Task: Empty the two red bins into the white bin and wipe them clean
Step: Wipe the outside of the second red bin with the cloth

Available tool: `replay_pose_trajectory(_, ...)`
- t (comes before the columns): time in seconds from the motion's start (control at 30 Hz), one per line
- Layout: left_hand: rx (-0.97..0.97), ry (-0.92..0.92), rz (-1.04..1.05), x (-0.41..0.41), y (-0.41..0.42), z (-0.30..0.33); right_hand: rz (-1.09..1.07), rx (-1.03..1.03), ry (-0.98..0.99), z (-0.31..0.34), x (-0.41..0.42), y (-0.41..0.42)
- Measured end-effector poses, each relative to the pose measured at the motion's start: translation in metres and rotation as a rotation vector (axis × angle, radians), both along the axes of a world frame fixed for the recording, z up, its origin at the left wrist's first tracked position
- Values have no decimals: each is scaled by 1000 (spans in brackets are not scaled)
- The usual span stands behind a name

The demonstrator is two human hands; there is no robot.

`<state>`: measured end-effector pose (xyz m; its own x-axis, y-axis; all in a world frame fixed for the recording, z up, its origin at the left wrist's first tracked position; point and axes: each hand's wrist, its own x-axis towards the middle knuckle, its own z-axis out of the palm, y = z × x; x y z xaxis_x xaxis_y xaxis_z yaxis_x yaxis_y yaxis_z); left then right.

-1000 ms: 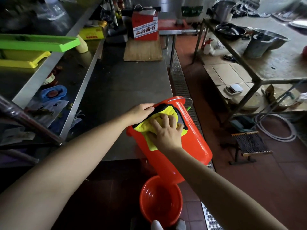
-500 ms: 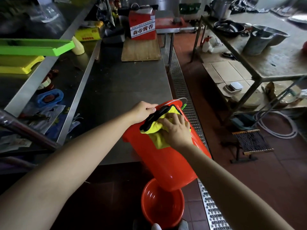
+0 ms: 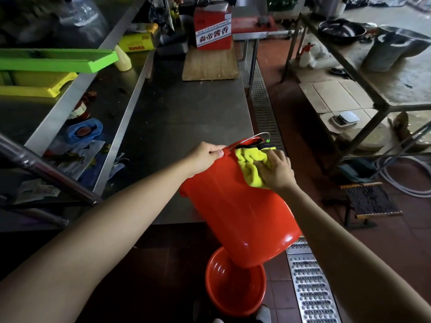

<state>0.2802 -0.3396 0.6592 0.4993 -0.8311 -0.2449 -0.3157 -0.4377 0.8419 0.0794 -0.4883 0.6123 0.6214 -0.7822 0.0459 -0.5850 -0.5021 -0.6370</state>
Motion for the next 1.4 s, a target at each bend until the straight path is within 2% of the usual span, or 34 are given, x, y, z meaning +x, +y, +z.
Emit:
replay_pose_trajectory(0.17,-12,28,39,-10,-15,5,39,-462,119,6,3,89)
replay_pose_trajectory(0.3,14,2,20,-12,-19,12,275,-710,171,-7,12,143)
replay_pose_trajectory(0.37,27,4,14,-10,-15,12,299,-668,125,-6,8,126)
replay_pose_trajectory(0.43,30,27,10,-8,-10,11,217,-545,78,-3,-3,93)
replay_pose_trajectory(0.6,59,75,15,-9,-5,13,-19,40,70,-5,-21,-23)
replay_pose_trajectory(0.67,74,47,18,-12,-9,15,-55,161,69,-7,-16,-36)
replay_pose_trajectory(0.7,67,39,23,-13,-10,15,-75,128,80,-4,-14,-27)
replay_pose_trajectory(0.73,45,39,27,-15,-13,15,-96,11,84,-2,-12,-11)
replay_pose_trajectory(0.8,9,26,28,-19,-17,13,-42,-314,67,-6,-12,44)
replay_pose_trajectory(0.87,8,3,25,-21,-19,13,141,-562,55,-14,-12,105)
replay_pose_trajectory(0.97,20,-10,7,-18,-17,15,365,-750,68,-25,-15,142)
replay_pose_trajectory(1.07,37,-6,11,-15,-13,14,298,-646,47,-18,-26,108)
replay_pose_trajectory(1.23,72,6,11,-17,-16,14,-190,3,7,-11,-54,16)
replay_pose_trajectory(1.27,87,5,14,-19,-17,15,-235,57,17,-11,-56,12)
replay_pose_trajectory(1.3,91,2,17,-20,-20,15,-250,20,34,-12,-55,16)
replay_pose_trajectory(1.4,43,12,18,-24,-25,15,-112,-383,33,-20,-49,68)
